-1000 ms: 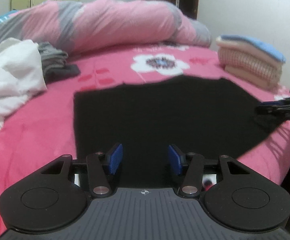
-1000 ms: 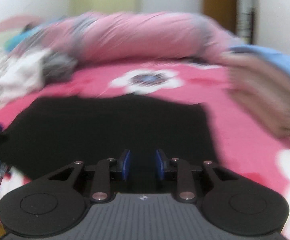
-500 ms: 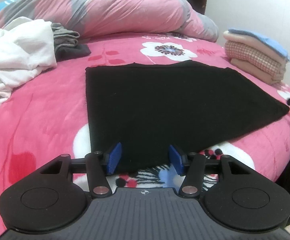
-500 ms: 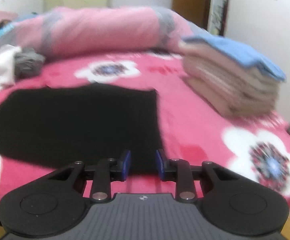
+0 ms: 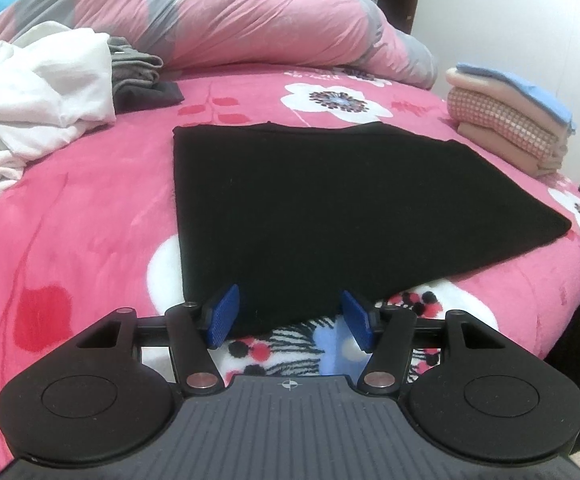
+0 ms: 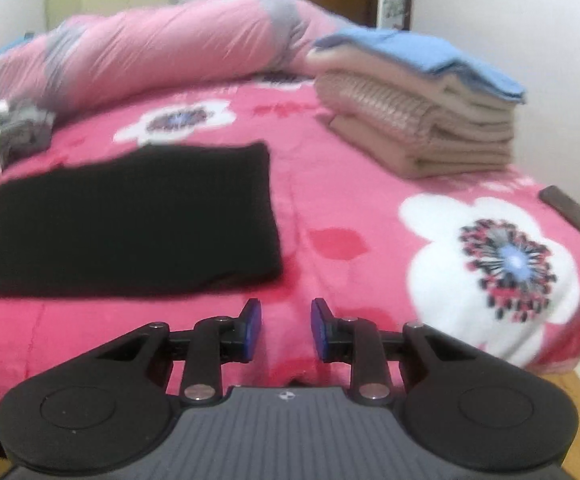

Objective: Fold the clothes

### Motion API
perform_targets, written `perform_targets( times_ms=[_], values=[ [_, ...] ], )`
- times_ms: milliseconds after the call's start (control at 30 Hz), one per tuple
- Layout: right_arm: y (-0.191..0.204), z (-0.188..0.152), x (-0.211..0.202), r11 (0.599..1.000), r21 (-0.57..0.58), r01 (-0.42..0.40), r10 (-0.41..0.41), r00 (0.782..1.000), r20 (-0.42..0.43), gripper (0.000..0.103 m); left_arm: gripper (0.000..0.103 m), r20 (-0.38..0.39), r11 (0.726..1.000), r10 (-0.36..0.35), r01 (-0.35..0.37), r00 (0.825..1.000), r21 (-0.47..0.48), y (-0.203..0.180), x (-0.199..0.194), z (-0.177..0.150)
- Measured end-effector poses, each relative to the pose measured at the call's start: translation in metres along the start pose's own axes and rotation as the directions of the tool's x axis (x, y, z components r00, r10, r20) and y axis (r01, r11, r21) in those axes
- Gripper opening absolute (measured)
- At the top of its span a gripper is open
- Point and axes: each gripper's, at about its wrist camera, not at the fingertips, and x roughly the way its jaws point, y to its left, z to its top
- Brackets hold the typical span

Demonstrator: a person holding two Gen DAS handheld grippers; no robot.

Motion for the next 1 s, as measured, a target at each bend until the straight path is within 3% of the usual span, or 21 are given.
perform_targets(
  times_ms=[200, 500, 633, 833, 967, 1000],
  values=[
    [0.031, 0.015, -0.004, 0.987, 0.004, -0.161, 0.16, 0.984, 0.08, 0.03, 0.058, -0.002, 0.998, 0.007, -0.007, 1.0, -0.056, 0.006, -0.012, -0.008],
    [0.111, 0.016, 0.023, 0.923, -0.06, -0.38, 0.383, 0.923, 0.039, 0.032, 0.06, 0.008, 0.983, -0.008, 0.009, 1.0, -0.183, 0.022, -0.028, -0.014],
    [0.123, 0.007, 0.024, 0.915, -0.058, -0.399, 0.401, 0.916, 0.016, 0.038, 0.06, 0.017, 0.969, -0.019, 0.023, 1.0, -0.246, 0.031, -0.035, -0.015],
    [0.121, 0.002, 0.028, 0.938, -0.066, -0.34, 0.34, 0.94, -0.01, 0.04, 0.06, 0.035, 0.968, -0.016, 0.024, 0.999, -0.249, 0.029, -0.033, -0.01],
    [0.119, 0.004, 0.024, 0.95, -0.063, -0.305, 0.306, 0.952, 0.013, 0.048, 0.061, 0.053, 0.975, -0.002, 0.014, 0.999, -0.223, 0.026, -0.035, 0.0],
    [0.119, 0.005, 0.022, 0.954, -0.055, -0.294, 0.296, 0.955, 0.028, 0.055, 0.061, 0.061, 0.977, 0.002, 0.011, 0.998, -0.215, 0.026, -0.037, 0.003]
  ],
)
